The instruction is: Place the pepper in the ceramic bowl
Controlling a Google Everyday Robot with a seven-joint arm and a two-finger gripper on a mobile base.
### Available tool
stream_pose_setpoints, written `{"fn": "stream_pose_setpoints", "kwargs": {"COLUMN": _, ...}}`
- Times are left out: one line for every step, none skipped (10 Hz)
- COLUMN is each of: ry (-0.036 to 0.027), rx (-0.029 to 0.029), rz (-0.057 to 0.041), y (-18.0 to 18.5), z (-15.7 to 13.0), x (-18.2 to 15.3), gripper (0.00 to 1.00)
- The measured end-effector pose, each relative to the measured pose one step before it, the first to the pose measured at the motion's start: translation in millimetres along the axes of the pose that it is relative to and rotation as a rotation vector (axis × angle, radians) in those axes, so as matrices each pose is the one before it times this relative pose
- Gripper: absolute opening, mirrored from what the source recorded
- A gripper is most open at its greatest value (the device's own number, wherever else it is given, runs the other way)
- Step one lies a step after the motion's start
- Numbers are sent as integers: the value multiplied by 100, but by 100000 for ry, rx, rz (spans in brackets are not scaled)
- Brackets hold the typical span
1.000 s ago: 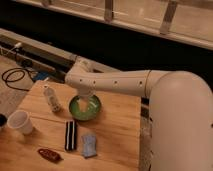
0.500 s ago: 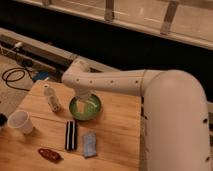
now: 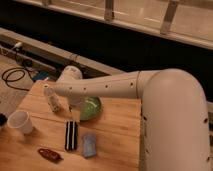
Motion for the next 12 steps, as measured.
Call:
{"fn": "stream_pose_setpoints", "kwargs": {"ry": 31, "rx": -662, "rz": -797, "y": 1018, "z": -55, "x": -84, "gripper": 80}}
{"fn": "stream_pose_setpoints", "kwargs": {"ry": -416, "rx": -1176, "rz": -680, "y": 956, "z": 9, "x": -147, "gripper": 80}}
{"fn": "stream_pose_setpoints", "kwargs": {"ry": 480, "rx": -2303, "rz": 37, "y": 891, "z": 356, "x": 472, "gripper": 80}}
{"fn": "stream_pose_setpoints", "kwargs": {"ry": 449, "rx": -2362, "rz": 394, "y": 683, "z": 393, "x": 403, "gripper": 80}}
{"fn": "stream_pose_setpoints", "kwargs": {"ry": 124, "rx": -3416, "rz": -250, "y": 854, "z": 710, "x": 327, "gripper": 80}}
{"fn": "stream_pose_setpoints", "kwargs": {"ry": -57, "rx": -3525, "rz": -803, "y": 1014, "z": 687, "x": 244, "gripper": 80}}
{"fn": "stream_pose_setpoints", "kwargs": {"ry": -451, "rx": -4177, "rz": -1869, "y": 1278, "z": 685, "x": 1, "gripper": 80}}
{"fn": "stream_pose_setpoints", "kwargs": {"ry": -660, "rx": -4598, "rz": -2869, "y": 1200, "z": 719, "x": -91, "gripper": 80}}
{"fn": "stream_pose_setpoints", "kwargs": {"ry": -3409, "rx": -4119, "rz": -5096, "y": 931, "z": 446, "x": -283, "gripper": 80}}
{"fn": "stream_pose_setpoints", "kwargs": {"ry": -2828, "rx": -1071, "rz": -4991, "y": 747, "z": -84, "x": -119, "gripper": 80}}
{"fn": "stream_pose_setpoints", "kwargs": {"ry": -1832, "rx": -15, "rz": -2512, "y": 343, "z": -230, "x": -360, "gripper": 80}}
{"fn": "stream_pose_setpoints", "kwargs": {"ry": -651, "rx": -47, "rz": -1366, "y": 216, "z": -72, "x": -293, "gripper": 80}}
